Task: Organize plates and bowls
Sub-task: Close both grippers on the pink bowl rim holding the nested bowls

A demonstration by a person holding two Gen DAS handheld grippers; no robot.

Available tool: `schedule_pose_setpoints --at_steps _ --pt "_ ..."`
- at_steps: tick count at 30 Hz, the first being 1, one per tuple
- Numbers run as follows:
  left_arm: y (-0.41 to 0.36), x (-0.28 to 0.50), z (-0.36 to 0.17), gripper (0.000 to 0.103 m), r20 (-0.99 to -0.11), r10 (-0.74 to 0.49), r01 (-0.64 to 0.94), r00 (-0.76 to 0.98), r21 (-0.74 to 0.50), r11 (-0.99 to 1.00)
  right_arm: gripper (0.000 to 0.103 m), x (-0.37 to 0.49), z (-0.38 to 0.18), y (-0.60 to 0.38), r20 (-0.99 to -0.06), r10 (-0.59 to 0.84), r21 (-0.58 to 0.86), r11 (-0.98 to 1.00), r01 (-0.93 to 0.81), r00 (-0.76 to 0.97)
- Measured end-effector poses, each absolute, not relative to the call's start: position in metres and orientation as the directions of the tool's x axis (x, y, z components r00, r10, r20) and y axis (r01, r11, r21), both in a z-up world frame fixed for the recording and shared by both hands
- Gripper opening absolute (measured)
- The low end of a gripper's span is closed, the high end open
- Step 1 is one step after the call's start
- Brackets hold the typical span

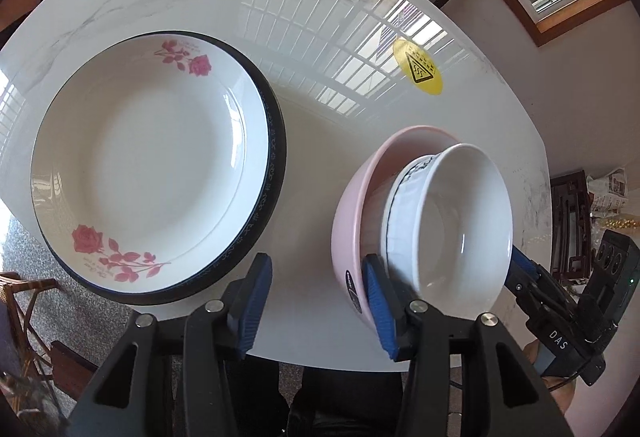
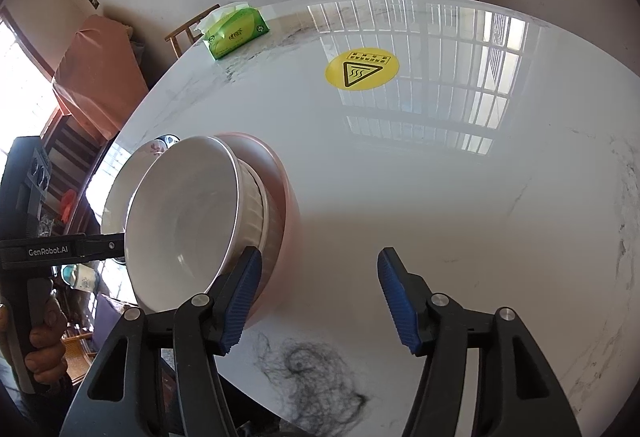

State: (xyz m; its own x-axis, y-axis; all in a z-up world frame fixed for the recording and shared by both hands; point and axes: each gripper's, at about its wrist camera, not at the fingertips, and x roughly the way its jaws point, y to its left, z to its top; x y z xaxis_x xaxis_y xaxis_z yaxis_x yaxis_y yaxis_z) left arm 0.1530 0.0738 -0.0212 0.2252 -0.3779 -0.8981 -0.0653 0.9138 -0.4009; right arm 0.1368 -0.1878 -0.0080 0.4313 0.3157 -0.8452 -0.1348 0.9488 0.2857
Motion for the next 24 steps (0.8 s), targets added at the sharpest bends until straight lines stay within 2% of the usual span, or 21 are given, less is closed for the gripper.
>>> schedule_pose_setpoints --at_steps 4,7,16,20,24 --pt "0.072 0.149 -0.011 0.048 -0.902 -0.359 -0.064 0.242 -0.384 0.921 0.060 0.138 -0.008 -0.188 -0.845 0.318 0.288 0.948 -0.135 0.429" --pt "0.072 0.156 -0.020 0.048 -0.895 -0.390 -0.082 0.218 -0.415 0.906 0.060 0.138 -0.008 -0.190 -0.847 0.320 0.292 0.947 -0.130 0.426" --pt "0.068 0.158 -0.035 0.048 -0.913 -0.358 -0.149 0.198 -0.389 0.909 0.061 0.144 -0.009 -0.189 -0.849 0.323 0.292 0.946 -0.137 0.417" --pt "0.063 0.159 -0.034 0.053 -0.927 -0.313 -0.143 0.206 -0.345 0.928 0.064 0.150 -0.013 -0.194 -0.849 0.346 0.324 0.938 -0.124 0.400" --pt "0.068 0.161 -0.039 0.053 -0.916 -0.348 -0.177 0.201 -0.383 0.906 0.066 0.160 -0.012 -0.192 -0.867 0.335 0.307 0.942 -0.135 0.368"
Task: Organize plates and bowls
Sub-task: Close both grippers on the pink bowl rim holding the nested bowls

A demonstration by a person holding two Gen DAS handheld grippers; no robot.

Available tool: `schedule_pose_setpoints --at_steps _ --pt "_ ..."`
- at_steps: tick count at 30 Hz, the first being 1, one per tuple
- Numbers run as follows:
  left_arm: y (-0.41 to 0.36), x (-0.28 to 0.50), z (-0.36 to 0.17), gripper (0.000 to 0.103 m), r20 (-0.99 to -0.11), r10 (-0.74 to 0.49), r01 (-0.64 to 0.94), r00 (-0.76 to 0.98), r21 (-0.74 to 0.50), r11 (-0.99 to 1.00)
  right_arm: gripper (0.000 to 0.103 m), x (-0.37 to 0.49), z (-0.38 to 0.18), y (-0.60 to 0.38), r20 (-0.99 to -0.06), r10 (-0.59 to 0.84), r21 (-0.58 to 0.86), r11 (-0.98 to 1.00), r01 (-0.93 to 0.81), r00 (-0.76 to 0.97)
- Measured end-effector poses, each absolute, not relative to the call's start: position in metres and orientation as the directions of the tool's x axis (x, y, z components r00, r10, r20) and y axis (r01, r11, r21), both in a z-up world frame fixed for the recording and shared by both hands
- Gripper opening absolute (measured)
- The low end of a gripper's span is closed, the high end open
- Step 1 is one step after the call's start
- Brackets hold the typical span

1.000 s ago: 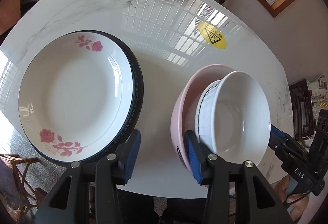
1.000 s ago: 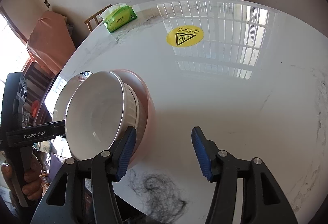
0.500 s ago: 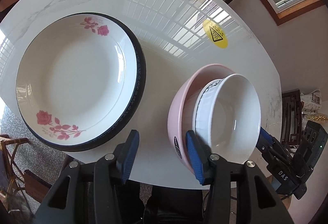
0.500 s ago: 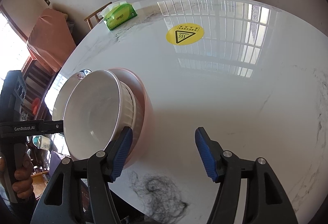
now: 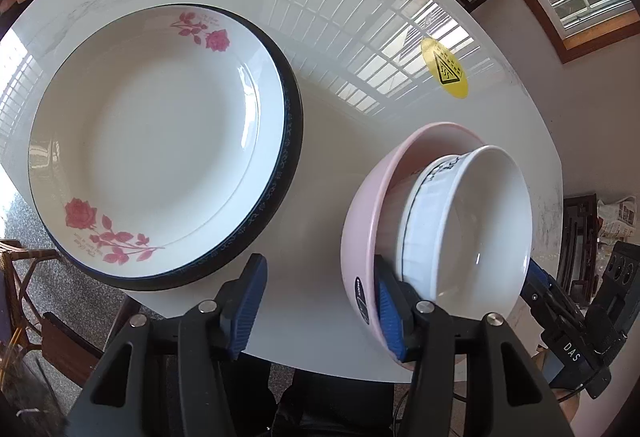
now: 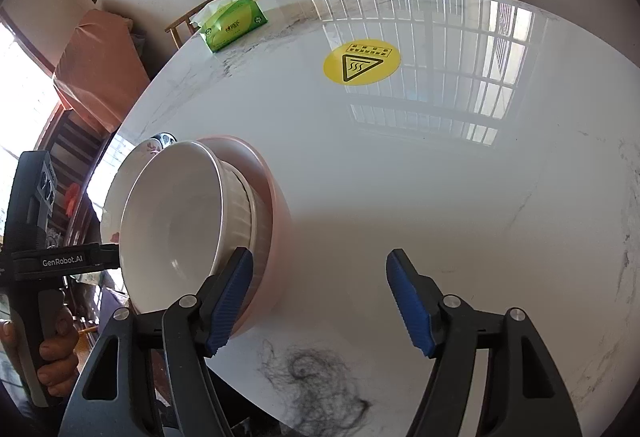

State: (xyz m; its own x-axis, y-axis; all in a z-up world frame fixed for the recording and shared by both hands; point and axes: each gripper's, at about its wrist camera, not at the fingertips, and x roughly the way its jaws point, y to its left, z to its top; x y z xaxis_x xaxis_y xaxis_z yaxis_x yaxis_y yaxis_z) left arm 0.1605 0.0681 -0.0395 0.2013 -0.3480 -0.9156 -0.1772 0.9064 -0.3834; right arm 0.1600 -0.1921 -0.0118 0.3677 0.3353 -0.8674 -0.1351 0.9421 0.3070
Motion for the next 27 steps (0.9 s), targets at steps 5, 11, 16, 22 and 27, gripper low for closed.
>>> schedule_pose_setpoints --at_steps 5,11,16,22,27 --pt "0.069 0.159 -0.038 0.053 -0.920 -0.332 -0.165 0.209 -0.368 0.915 0.066 0.172 -0.014 -0.192 -0.894 0.340 0.321 0.940 -0.111 0.292" --pt "0.071 0.160 -0.039 0.053 -0.917 -0.346 -0.176 0.197 -0.380 0.908 0.051 0.175 -0.015 -0.189 -0.909 0.385 0.377 0.923 -0.077 0.162" --pt "0.068 0.158 -0.035 0.053 -0.923 -0.323 -0.169 0.208 -0.359 0.918 0.044 0.172 -0.005 -0.170 -0.948 0.282 0.264 0.956 -0.129 0.146" --pt "0.062 0.159 -0.035 0.054 -0.924 -0.325 -0.133 0.203 -0.355 0.925 0.036 0.169 -0.004 -0.168 -0.967 0.228 0.215 0.969 -0.120 0.112" --pt "0.064 0.162 -0.039 0.054 -0.918 -0.352 -0.147 0.181 -0.379 0.914 0.050 0.175 -0.027 -0.179 -0.964 0.246 0.251 0.967 0.037 0.101"
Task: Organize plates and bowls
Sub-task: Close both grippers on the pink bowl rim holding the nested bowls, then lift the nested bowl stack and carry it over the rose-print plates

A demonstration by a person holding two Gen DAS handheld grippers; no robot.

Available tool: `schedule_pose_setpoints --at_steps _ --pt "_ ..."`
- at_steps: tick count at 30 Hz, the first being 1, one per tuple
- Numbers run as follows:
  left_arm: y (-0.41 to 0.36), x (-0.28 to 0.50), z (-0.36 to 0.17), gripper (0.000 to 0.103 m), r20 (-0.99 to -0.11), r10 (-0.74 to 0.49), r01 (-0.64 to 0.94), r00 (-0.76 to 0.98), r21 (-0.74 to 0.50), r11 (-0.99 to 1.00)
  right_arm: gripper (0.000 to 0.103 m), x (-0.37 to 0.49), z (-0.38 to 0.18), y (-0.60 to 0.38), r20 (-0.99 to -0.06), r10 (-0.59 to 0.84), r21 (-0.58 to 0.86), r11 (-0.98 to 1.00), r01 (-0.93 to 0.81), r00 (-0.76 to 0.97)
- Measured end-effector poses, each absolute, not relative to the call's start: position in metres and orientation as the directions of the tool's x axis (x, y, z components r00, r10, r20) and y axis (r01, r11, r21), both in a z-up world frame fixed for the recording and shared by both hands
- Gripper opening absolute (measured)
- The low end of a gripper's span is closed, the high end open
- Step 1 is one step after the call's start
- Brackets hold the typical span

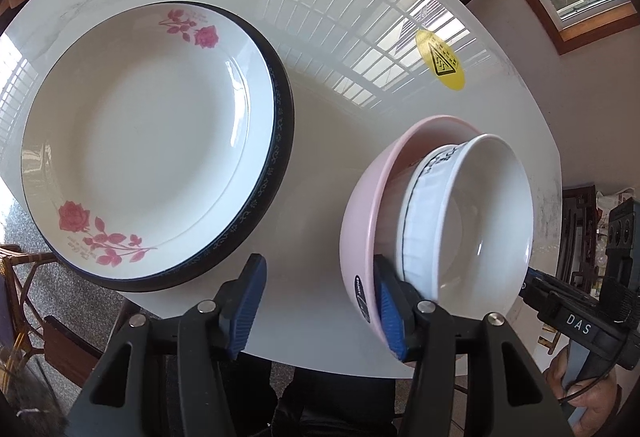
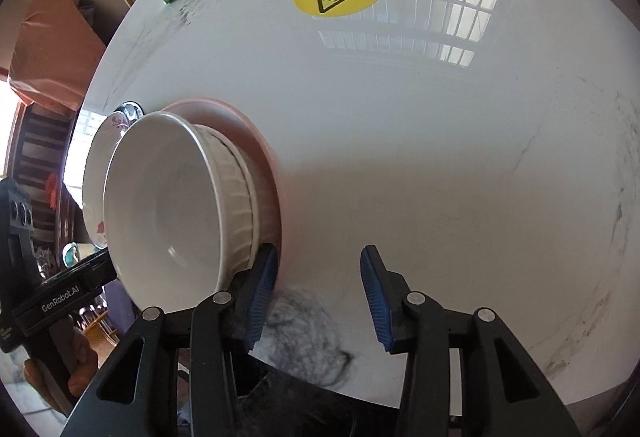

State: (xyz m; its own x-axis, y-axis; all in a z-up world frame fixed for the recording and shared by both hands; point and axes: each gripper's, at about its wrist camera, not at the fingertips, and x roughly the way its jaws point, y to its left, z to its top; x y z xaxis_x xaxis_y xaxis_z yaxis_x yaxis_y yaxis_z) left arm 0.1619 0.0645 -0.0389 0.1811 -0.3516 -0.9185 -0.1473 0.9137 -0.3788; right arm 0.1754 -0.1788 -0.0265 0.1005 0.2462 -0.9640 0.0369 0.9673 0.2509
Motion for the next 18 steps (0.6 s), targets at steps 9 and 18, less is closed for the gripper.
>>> schedule_pose_setpoints --at_steps 9,18 --pt "0.074 0.162 -0.039 0.048 -0.897 -0.376 -0.159 0.233 -0.417 0.895 0.032 0.169 -0.023 -0.176 -0.931 0.326 0.323 0.945 -0.045 0.163" --pt "0.061 0.160 -0.027 0.014 -0.875 -0.409 -0.098 0.257 -0.445 0.890 0.016 0.170 -0.021 -0.173 -0.904 0.396 0.379 0.917 -0.124 0.163"
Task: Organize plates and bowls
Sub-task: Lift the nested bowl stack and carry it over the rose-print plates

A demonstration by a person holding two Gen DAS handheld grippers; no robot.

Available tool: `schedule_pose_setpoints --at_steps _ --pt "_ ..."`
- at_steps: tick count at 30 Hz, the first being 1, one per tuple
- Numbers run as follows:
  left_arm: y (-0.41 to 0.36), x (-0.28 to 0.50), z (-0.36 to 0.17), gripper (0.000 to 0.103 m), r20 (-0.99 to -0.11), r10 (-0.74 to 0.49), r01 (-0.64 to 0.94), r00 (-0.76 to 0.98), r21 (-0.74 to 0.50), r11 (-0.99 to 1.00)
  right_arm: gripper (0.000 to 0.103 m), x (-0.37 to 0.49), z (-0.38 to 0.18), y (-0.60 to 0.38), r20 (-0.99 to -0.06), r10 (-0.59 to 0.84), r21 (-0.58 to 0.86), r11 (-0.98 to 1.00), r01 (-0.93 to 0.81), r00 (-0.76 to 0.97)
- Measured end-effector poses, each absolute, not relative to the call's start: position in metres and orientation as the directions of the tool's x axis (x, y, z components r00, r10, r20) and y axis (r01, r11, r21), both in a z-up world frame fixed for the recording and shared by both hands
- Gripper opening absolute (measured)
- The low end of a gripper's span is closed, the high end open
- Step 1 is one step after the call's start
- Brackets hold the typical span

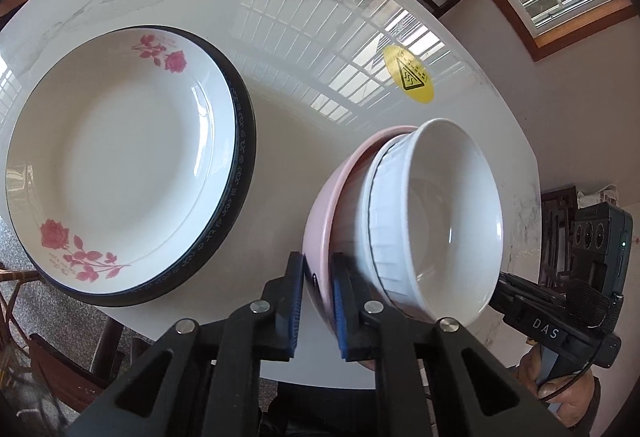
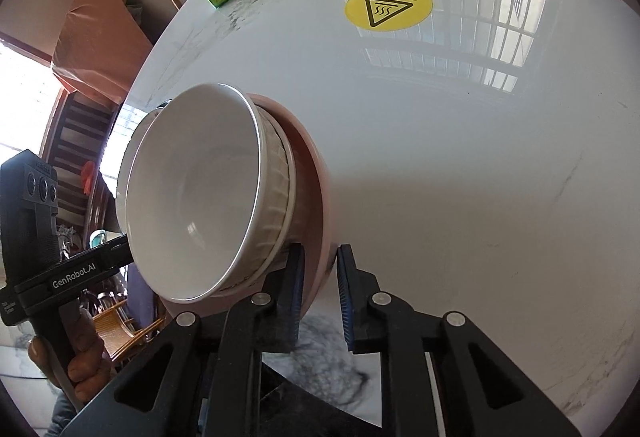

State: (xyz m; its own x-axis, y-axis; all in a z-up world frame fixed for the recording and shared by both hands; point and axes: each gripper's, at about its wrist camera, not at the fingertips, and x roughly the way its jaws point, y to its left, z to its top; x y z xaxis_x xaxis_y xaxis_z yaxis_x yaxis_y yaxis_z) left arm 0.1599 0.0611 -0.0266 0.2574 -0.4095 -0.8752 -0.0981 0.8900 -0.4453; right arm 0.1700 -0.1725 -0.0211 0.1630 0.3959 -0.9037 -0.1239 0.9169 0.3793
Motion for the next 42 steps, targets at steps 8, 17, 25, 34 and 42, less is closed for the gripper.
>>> schedule_pose_setpoints --at_steps 8,17,25,34,42 --pt "0.058 0.155 -0.031 0.013 -0.871 -0.414 -0.095 0.265 -0.451 0.887 0.016 0.165 -0.021 -0.177 -0.885 0.419 0.402 0.907 -0.125 0.203" --pt "0.054 0.151 -0.021 0.013 -0.868 -0.390 -0.079 0.307 -0.432 0.898 0.017 0.160 -0.022 -0.182 -0.861 0.458 0.442 0.889 -0.120 0.220" --pt "0.044 0.148 -0.012 0.013 -0.870 -0.366 -0.056 0.331 -0.405 0.913 0.017 0.157 -0.020 -0.184 -0.851 0.472 0.458 0.881 -0.115 0.231" --pt "0.042 0.140 -0.004 0.013 -0.869 -0.332 -0.041 0.367 -0.372 0.927 0.017 0.152 -0.016 -0.184 -0.837 0.490 0.476 0.872 -0.116 0.243" --pt "0.047 0.136 0.004 0.011 -0.865 -0.308 -0.040 0.395 -0.351 0.935 0.017 0.149 -0.010 -0.182 -0.831 0.497 0.479 0.868 -0.130 0.250"
